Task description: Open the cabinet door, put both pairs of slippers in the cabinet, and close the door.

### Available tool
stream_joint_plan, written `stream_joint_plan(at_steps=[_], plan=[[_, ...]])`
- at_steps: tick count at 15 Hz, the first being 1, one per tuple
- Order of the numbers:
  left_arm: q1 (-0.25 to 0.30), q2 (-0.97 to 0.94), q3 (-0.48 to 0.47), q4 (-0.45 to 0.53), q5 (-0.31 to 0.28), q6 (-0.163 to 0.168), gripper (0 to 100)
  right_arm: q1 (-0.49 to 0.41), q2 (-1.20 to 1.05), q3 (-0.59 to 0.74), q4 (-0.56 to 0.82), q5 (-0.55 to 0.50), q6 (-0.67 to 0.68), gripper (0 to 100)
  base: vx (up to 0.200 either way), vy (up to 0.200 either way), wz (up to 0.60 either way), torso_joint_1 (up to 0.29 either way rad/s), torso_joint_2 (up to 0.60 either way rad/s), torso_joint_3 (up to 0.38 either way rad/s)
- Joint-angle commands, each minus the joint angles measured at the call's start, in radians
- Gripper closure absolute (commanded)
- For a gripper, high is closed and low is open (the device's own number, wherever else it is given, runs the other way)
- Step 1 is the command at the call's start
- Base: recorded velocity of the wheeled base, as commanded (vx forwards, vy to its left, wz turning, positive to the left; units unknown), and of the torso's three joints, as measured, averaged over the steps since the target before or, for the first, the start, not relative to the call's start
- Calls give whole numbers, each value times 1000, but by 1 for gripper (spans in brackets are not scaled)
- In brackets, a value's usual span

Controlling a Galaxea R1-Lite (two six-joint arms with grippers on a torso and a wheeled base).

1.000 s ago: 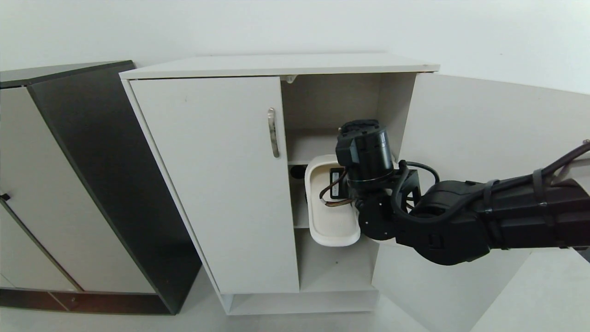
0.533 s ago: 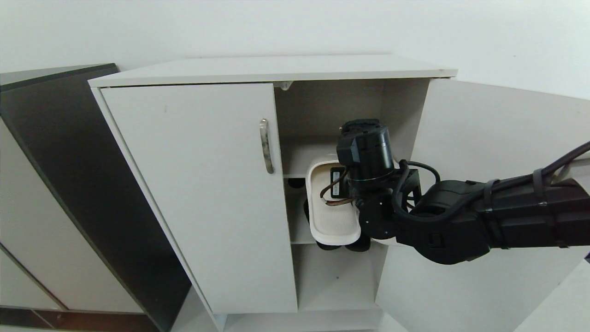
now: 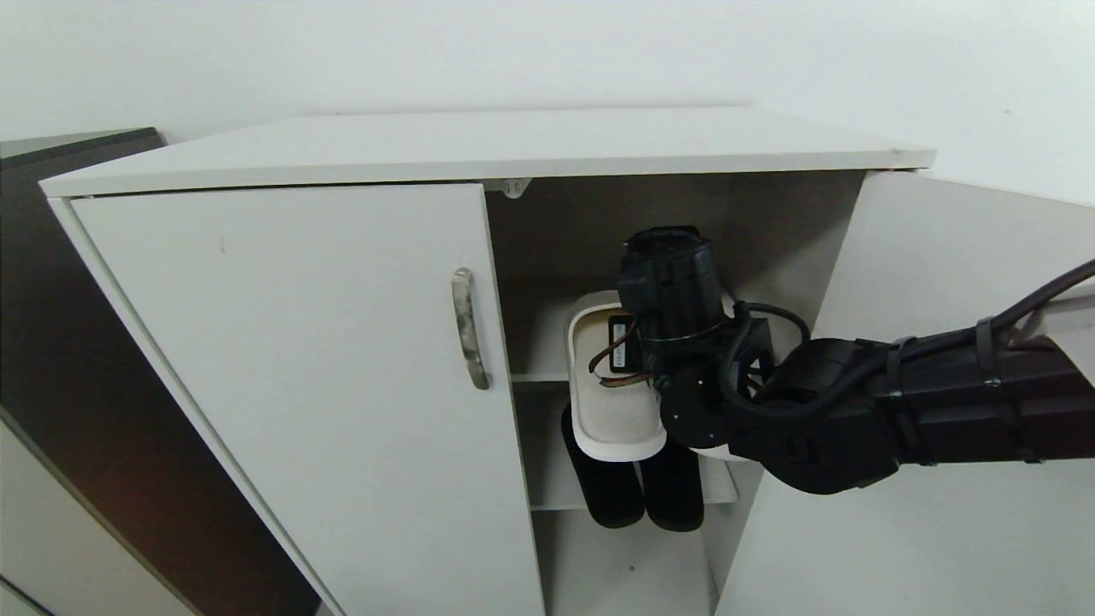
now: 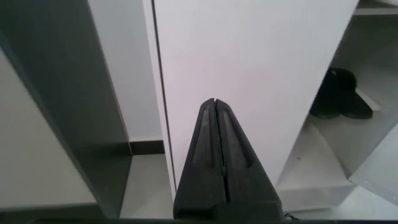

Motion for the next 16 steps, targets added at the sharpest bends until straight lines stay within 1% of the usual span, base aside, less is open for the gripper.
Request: stream_joint_plan(at_steps=[1,5,8,10,14,16], plan=[[1,1,0,0,0,0,100,1,4,0,0,-1,0,100,0,0,0,0,0,0],[1,1,0,0,-1,0,100,-2,20,-18,0,6,-17,100,0,0,0,0,0,0],[0,1,0,0,0,0,100,-32,72,-67,0,18,-28,100,0,0,0,0,0,0],[0,1,0,0,0,0,100,-52,113,-127,1,59,-34,100,0,0,0,0,0,0],[1,1,0,0,0,0,100,-105,214,-299,17,64,-92,100,0,0,0,0,0,0],[1,1,0,0,0,0,100,-120,231,-343,34,65,-95,100,0,0,0,0,0,0]])
